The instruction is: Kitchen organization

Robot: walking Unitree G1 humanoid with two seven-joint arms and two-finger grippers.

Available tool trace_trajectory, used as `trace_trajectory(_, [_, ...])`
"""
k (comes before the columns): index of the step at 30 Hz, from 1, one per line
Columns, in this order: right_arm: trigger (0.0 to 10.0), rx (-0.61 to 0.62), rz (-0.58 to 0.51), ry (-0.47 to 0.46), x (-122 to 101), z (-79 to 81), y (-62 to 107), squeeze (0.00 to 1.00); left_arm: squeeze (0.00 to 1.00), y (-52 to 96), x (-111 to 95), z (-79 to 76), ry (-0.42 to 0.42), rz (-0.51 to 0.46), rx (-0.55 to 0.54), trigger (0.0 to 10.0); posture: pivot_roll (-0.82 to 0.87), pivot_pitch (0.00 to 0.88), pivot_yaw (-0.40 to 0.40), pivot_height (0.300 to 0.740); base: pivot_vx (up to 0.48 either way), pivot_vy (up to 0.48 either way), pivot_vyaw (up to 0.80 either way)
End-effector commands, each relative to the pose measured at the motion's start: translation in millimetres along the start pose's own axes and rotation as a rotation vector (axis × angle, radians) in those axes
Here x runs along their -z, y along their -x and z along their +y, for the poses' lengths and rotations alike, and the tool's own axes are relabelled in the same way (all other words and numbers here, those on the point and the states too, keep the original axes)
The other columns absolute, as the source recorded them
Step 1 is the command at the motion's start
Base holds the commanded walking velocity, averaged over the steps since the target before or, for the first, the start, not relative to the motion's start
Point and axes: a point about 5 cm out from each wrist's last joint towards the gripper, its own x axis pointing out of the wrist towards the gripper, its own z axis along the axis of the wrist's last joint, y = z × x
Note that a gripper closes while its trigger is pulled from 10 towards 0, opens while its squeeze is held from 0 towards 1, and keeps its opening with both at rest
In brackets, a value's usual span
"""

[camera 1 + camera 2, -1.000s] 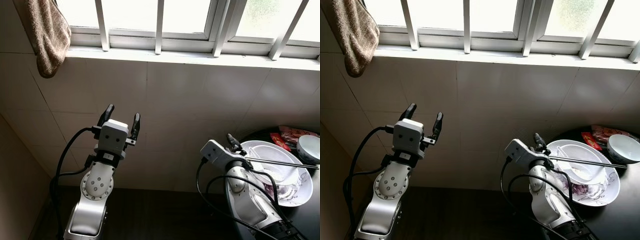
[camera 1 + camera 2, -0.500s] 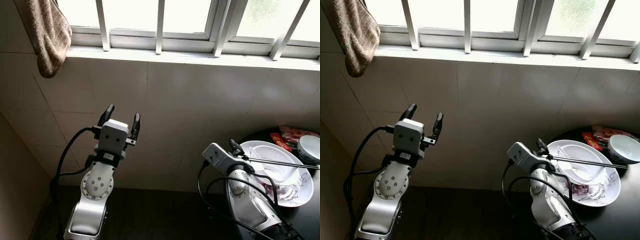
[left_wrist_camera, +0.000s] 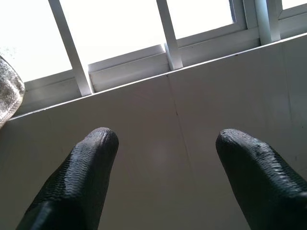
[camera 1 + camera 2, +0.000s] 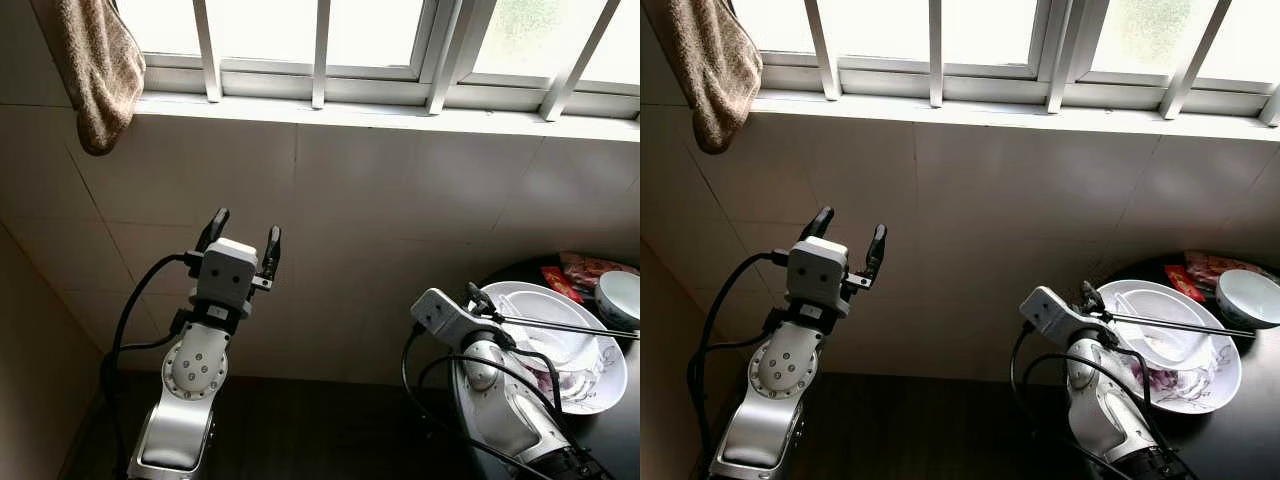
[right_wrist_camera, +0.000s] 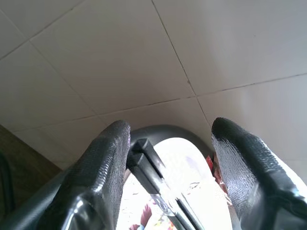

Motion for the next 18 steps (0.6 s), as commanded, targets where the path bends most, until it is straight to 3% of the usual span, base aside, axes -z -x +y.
trace_trajectory(1, [10.0,0.004,0.025,-0.008,5.3,-3.4,-2.8,0.00,0.00,-1.7,0.6,-3.7,-0.003,0.006,0.021,10.0,0.04,0.000,-0.055,0.740,0.000,0.000,0.00])
trace_trajectory(10, [9.7,0.006,0.038,-0.002,9.1,-2.4,-4.0,0.00,0.00,-1.6,0.6,-3.7,-0.002,0.007,0.021,10.0,0.04,0.000,-0.057,0.740,0.000,0.000,0.00])
trace_trajectory(11, [7.3,0.005,0.044,-0.004,10.4,-2.1,-4.4,0.00,0.00,-1.5,0.6,-3.8,-0.002,0.007,0.021,10.0,0.04,0.000,-0.059,0.740,0.000,0.000,0.00])
trace_trajectory(12, [7.3,0.005,0.046,-0.004,10.8,-2.2,-4.6,0.00,0.00,-1.5,0.6,-3.9,-0.002,0.008,0.021,10.0,0.04,0.000,-0.059,0.740,0.000,0.000,0.00])
trace_trajectory(13, [4.9,0.006,0.049,-0.006,11.4,-2.3,-4.7,0.00,0.00,-1.4,0.6,-3.9,-0.002,0.007,0.021,10.0,0.04,0.000,-0.059,0.740,0.000,0.000,0.00])
trace_trajectory(14, [4.9,0.006,0.051,-0.008,11.7,-2.4,-4.9,0.00,0.00,-1.3,0.5,-3.9,-0.002,0.007,0.020,10.0,0.04,0.000,-0.059,0.740,0.000,0.000,0.00])
trace_trajectory(15, [3.7,0.008,0.055,-0.010,12.5,-2.6,-5.2,0.00,0.00,-1.3,0.5,-4.0,-0.002,0.007,0.020,10.0,0.04,0.000,-0.059,0.740,0.000,0.000,0.00])
trace_trajectory(16, [3.7,0.008,0.055,-0.010,12.5,-2.6,-5.2,0.00,0.00,-1.3,0.5,-4.0,-0.002,0.007,0.020,10.0,0.04,0.000,-0.059,0.740,0.000,0.000,0.00])
trace_trajectory(17, [0.9,0.014,0.060,-0.009,13.5,-3.1,-5.7,0.00,0.00,-1.2,0.5,-4.1,-0.001,0.008,0.020,10.0,0.04,0.000,-0.059,0.740,0.000,0.000,0.00])
trace_trajectory(18, [0.9,0.019,0.061,-0.006,13.9,-3.3,-6.0,0.00,0.00,-1.2,0.6,-4.1,-0.001,0.008,0.020,10.0,0.04,0.000,-0.059,0.740,0.000,0.000,0.00])
